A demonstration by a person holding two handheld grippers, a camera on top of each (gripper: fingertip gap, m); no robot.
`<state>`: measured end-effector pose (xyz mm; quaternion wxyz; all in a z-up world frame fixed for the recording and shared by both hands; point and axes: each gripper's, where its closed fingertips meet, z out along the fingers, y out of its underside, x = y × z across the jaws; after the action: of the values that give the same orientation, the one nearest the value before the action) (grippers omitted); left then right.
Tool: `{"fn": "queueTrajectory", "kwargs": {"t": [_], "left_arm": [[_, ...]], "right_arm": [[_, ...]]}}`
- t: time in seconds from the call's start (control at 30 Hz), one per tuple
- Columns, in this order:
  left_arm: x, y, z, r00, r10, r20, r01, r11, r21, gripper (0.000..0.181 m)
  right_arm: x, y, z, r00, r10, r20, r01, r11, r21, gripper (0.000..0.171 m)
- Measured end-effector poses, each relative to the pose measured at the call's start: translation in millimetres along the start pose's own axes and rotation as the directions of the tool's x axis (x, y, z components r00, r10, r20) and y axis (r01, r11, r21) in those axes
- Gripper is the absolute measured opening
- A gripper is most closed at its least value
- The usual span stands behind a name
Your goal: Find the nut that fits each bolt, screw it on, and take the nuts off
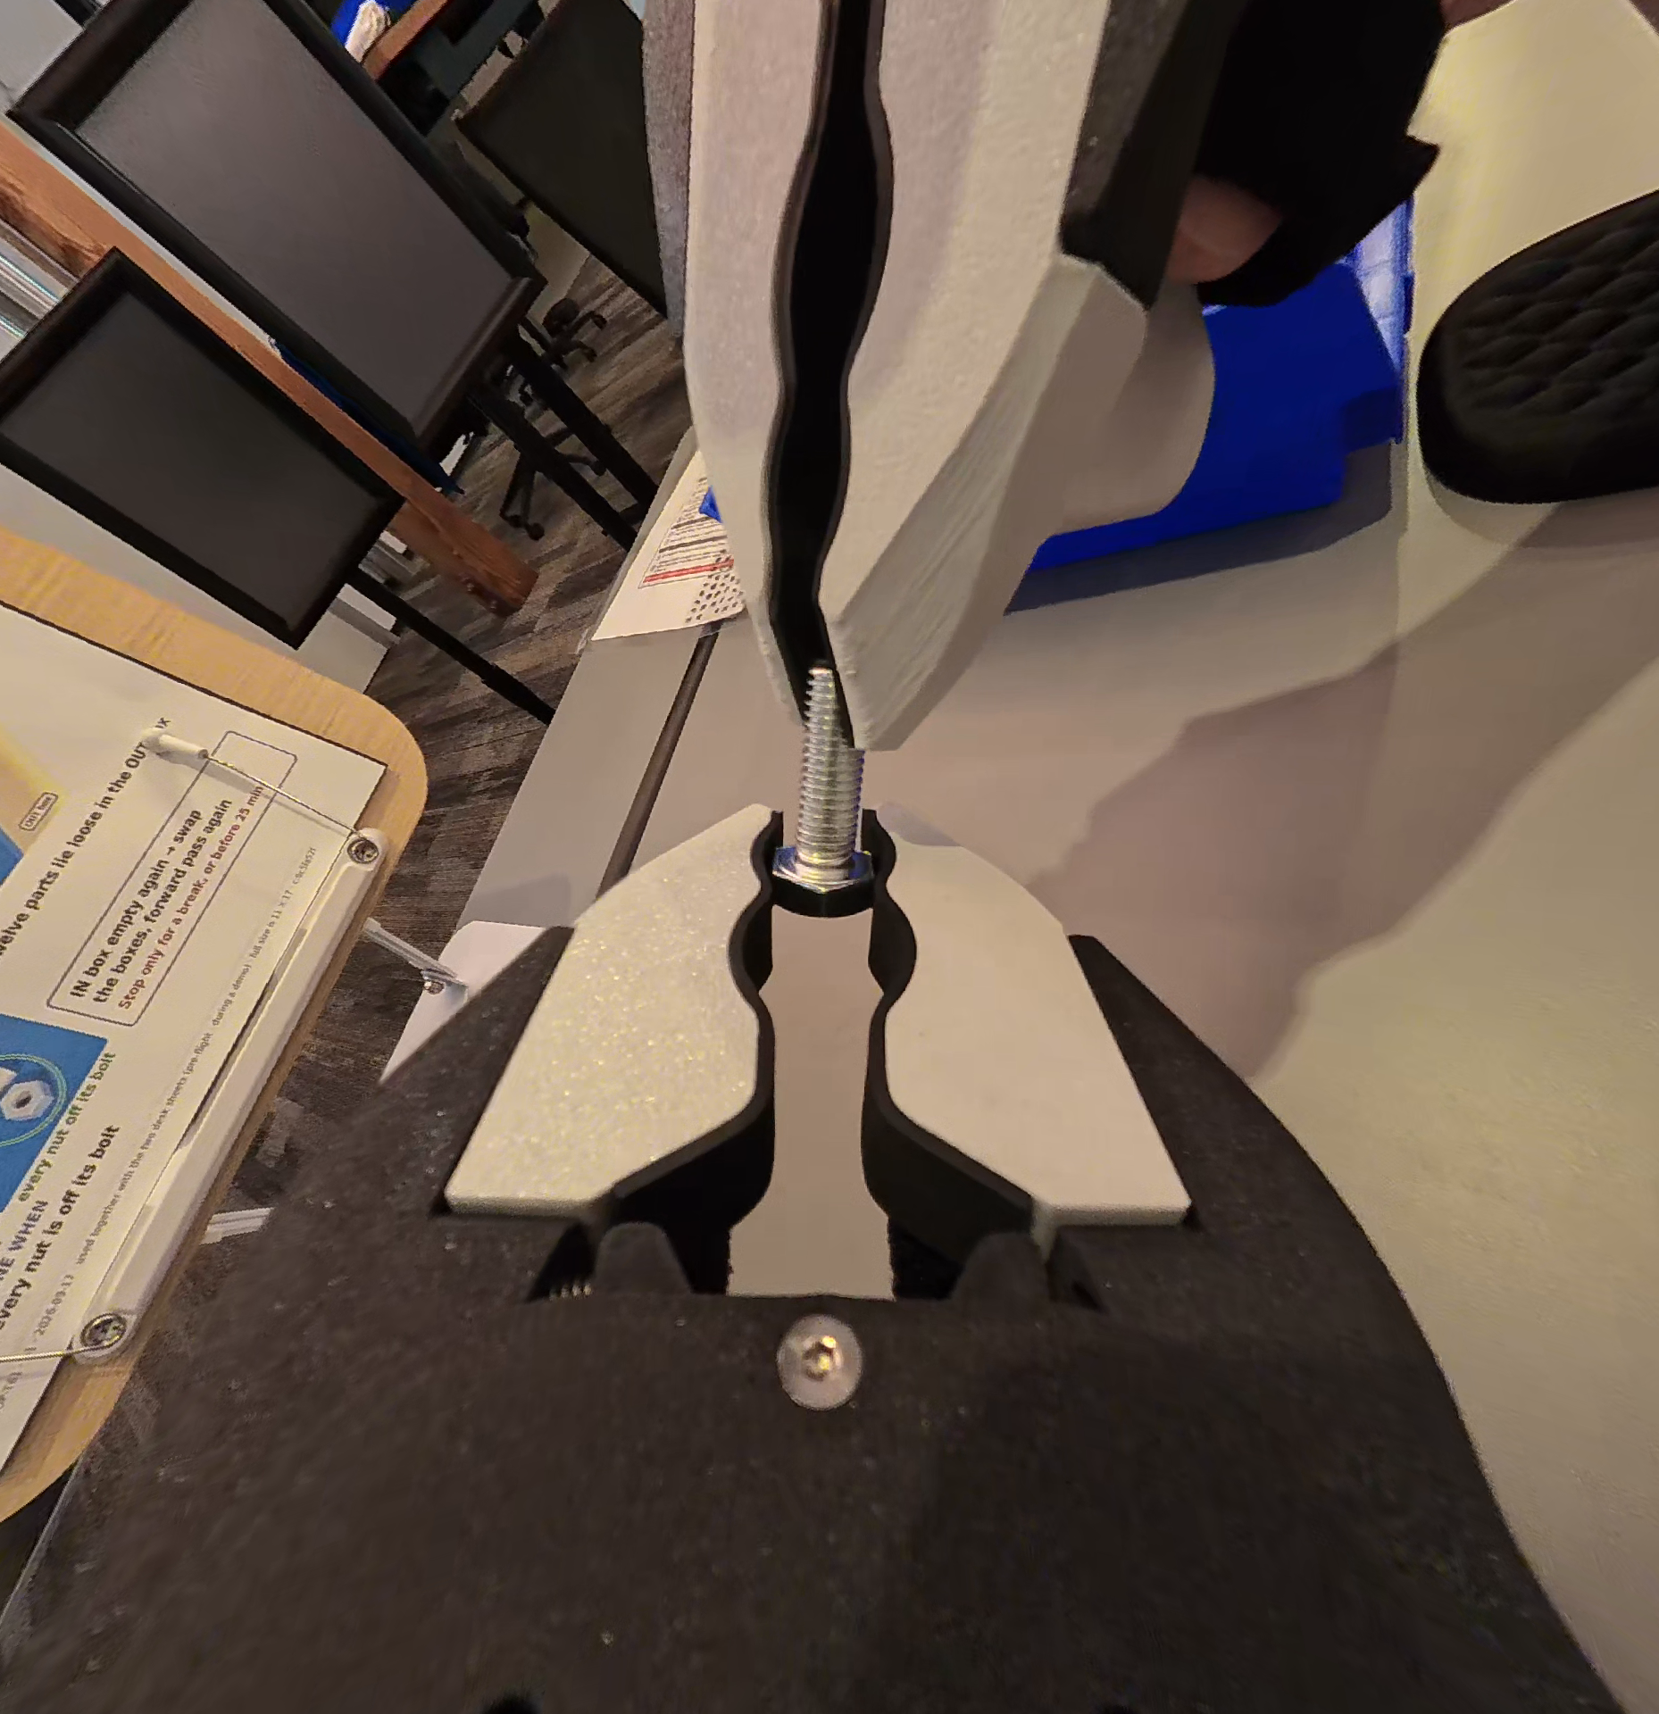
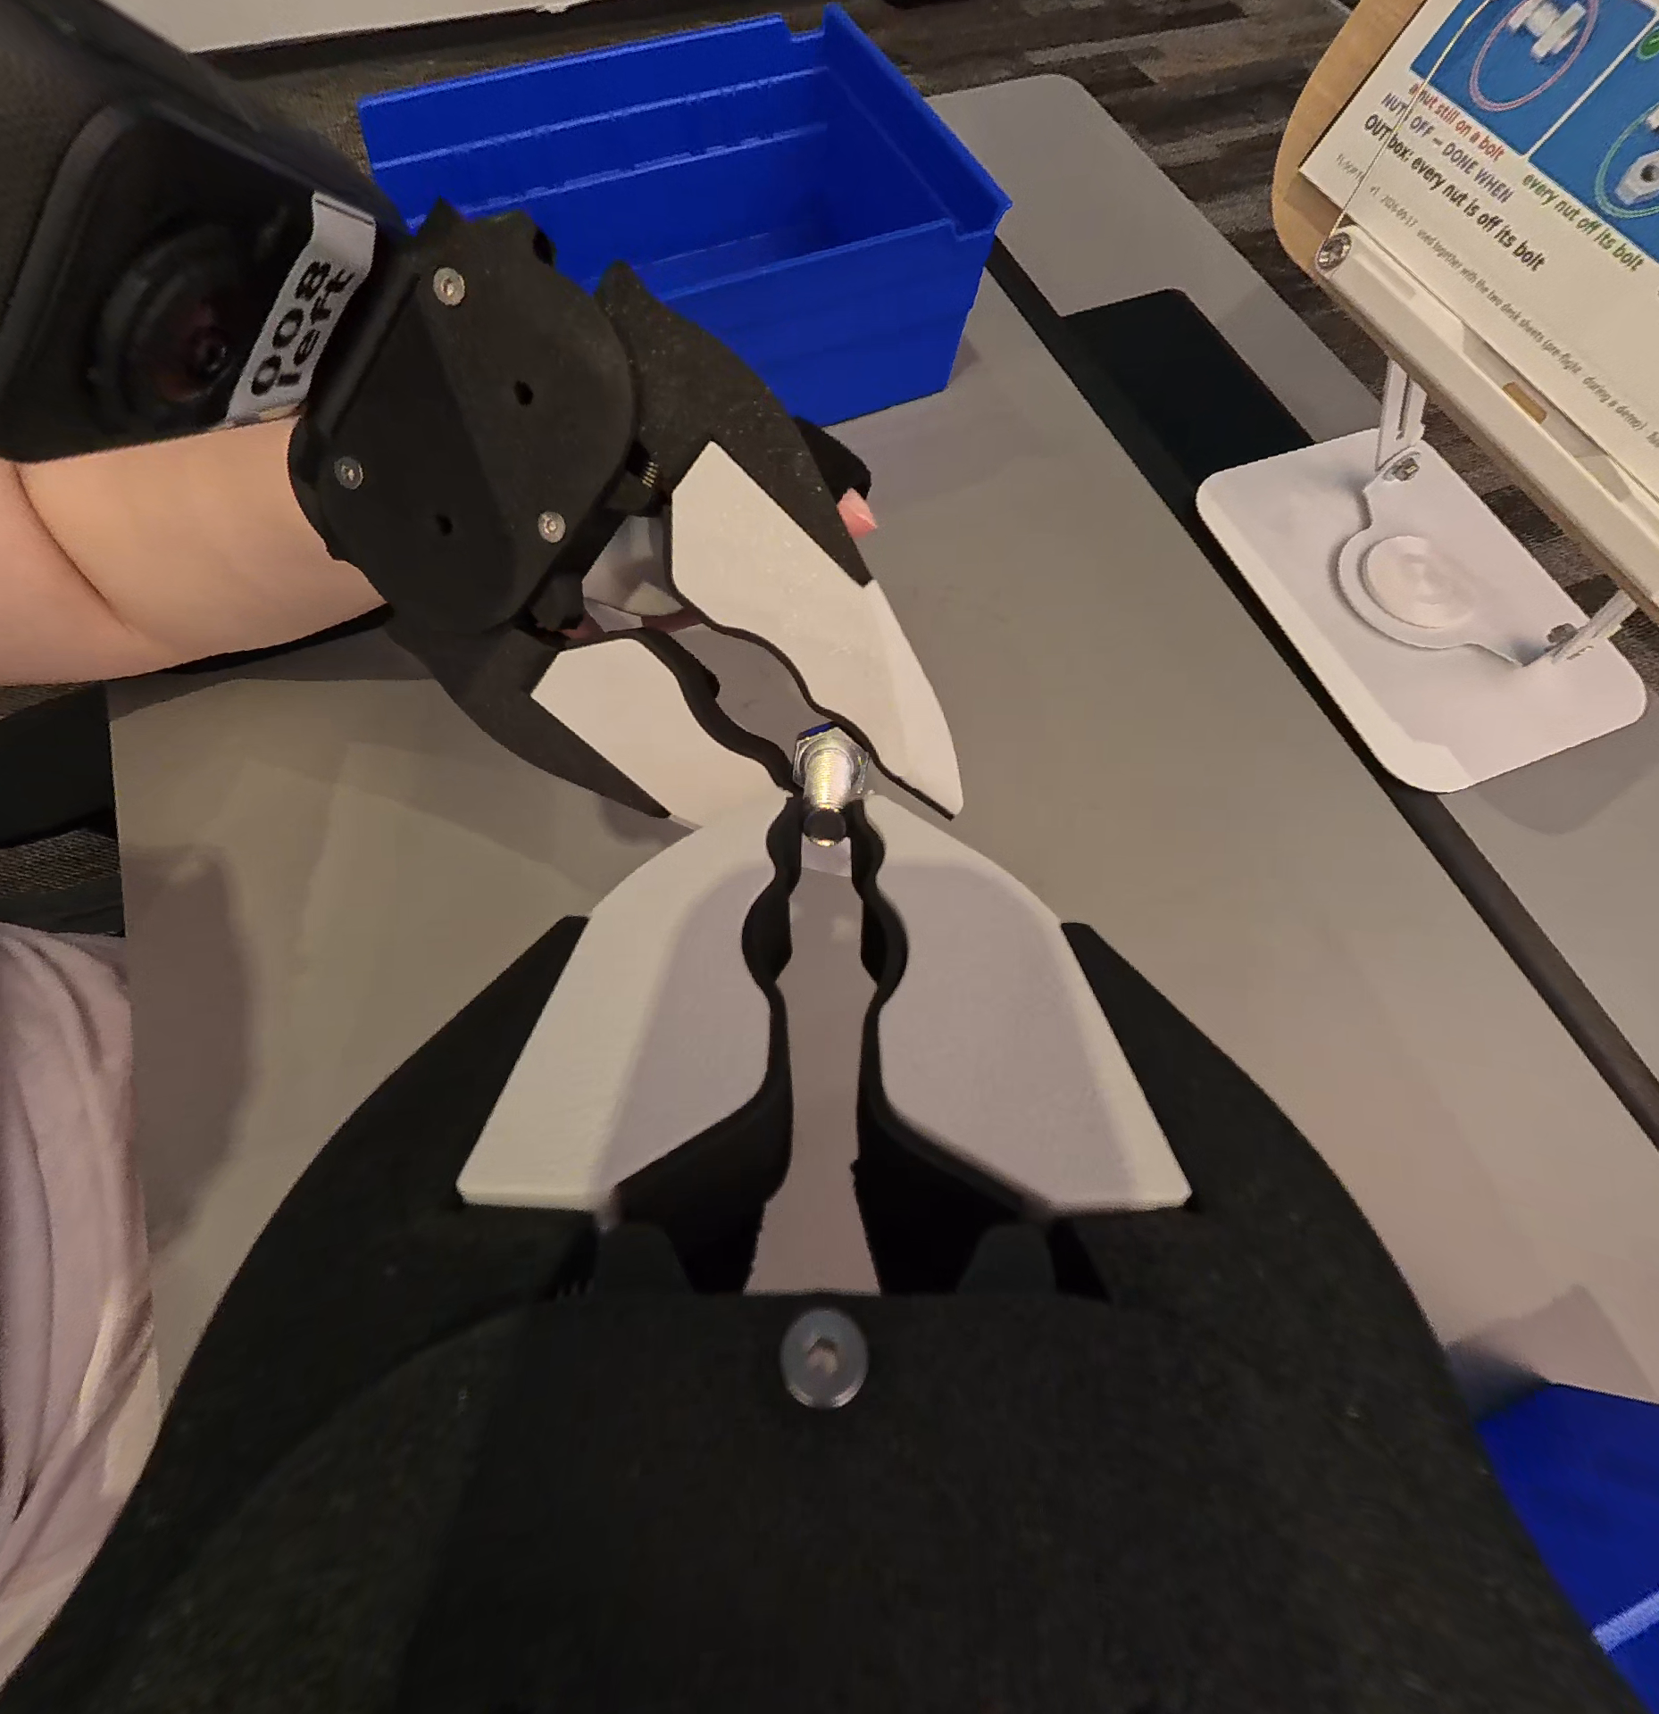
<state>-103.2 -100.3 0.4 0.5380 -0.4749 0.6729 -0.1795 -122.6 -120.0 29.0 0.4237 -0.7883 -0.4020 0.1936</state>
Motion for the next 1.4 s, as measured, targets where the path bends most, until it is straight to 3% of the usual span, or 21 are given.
{"fn": "queueTrajectory", "kwargs": {"t": [0.2, 0.33, 0.47, 0.6, 0.7, 0.8, 0.87, 1.13, 1.4], "left_arm": [[-1, -1, 0, 0.999, -0.033, 0.0, 0.033, 0.999, 0.002, 0.015], [-3, -1, -1, 0.996, -0.089, -0.026, 0.09, 0.996, 0.017, 0.015], [-12, -2, -5, 0.971, -0.228, -0.073, 0.232, 0.971, 0.058, 0.015], [-35, -2, -17, 0.904, -0.413, -0.112, 0.426, 0.895, 0.13, 0.015], [-53, -1, -30, 0.871, -0.476, -0.118, 0.491, 0.85, 0.189, 0.015], [-66, 0, -41, 0.868, -0.487, -0.094, 0.496, 0.843, 0.21, 0.015], [-71, 0, -46, 0.874, -0.479, -0.08, 0.485, 0.848, 0.216, 0.015], [-72, -4, -54, 0.885, -0.456, -0.09, 0.464, 0.859, 0.214, 0.015], [-64, -13, -60, 0.898, -0.421, -0.128, 0.44, 0.875, 0.203, 0.015]], "right_arm": [[1, -4, -1, 1.0, -0.015, -0.009, 0.016, 1.0, 0.022, 0.01], [5, -17, -11, 0.997, -0.062, -0.051, 0.067, 0.993, 0.099, 0.02], [15, -29, -31, 0.983, -0.131, -0.128, 0.153, 0.972, 0.179, 0.021], [30, -25, -30, 0.988, -0.102, -0.116, 0.127, 0.965, 0.228, 0.022], [37, 16, 5, 0.998, -0.062, 0.004, 0.062, 0.996, 0.063, 0.022], [55, 76, 45, 0.999, -0.048, 0.003, 0.048, 0.977, -0.207, 0.013], [60, 100, 64, 0.998, -0.054, 0.014, 0.056, 0.957, -0.285, 0.013], [65, 138, 89, 0.982, -0.181, 0.049, 0.186, 0.902, -0.391, 0.021], [67, 157, 101, 0.984, -0.16, 0.075, 0.176, 0.882, -0.436, 0.03]]}}
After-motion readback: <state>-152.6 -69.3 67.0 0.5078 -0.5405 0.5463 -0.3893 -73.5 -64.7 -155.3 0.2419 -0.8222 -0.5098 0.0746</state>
